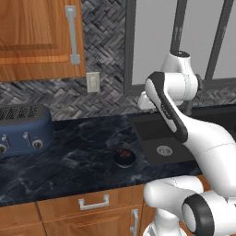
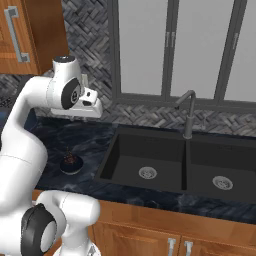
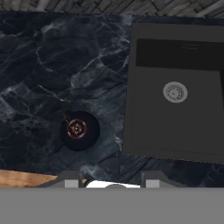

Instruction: Place the teapot in the left basin and the bowl in the right basin of the sink.

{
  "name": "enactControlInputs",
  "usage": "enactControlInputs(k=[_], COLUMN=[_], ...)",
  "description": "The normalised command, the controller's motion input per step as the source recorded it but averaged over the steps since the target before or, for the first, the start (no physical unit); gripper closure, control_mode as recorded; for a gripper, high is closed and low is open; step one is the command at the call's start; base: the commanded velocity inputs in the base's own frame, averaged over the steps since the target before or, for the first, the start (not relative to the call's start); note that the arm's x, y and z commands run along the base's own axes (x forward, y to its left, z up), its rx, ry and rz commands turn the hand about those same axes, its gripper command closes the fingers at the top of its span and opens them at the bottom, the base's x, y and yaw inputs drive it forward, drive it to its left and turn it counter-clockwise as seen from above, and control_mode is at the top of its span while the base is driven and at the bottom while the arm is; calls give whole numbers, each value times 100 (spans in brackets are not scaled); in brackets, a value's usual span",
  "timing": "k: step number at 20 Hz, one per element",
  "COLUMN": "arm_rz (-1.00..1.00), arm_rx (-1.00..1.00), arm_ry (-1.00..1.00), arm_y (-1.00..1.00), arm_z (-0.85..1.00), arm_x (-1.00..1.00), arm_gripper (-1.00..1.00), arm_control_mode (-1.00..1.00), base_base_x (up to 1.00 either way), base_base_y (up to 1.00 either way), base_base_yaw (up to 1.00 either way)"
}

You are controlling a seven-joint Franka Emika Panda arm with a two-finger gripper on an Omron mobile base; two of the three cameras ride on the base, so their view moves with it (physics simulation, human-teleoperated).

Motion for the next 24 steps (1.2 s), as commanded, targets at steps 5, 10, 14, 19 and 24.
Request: enactControlInputs(k=[5,10,14,19,24], arm_rz=[0,0,1,1,1], arm_rx=[0,0,0,0,0], arm_ry=[-2,-6,-2,0,6], arm_y=[1,6,11,15,12], arm_z=[-1,-2,-3,-6,-13], arm_x=[-3,-9,-9,-7,-2], arm_gripper=[-100,-100,-100,-100,-100], arm_control_mode=[-100,-100,-100,-100,-100], base_base_x=[0,0,0,0,0], base_base_y=[0,0,0,0,0], base_base_yaw=[0,0,0,0,0])
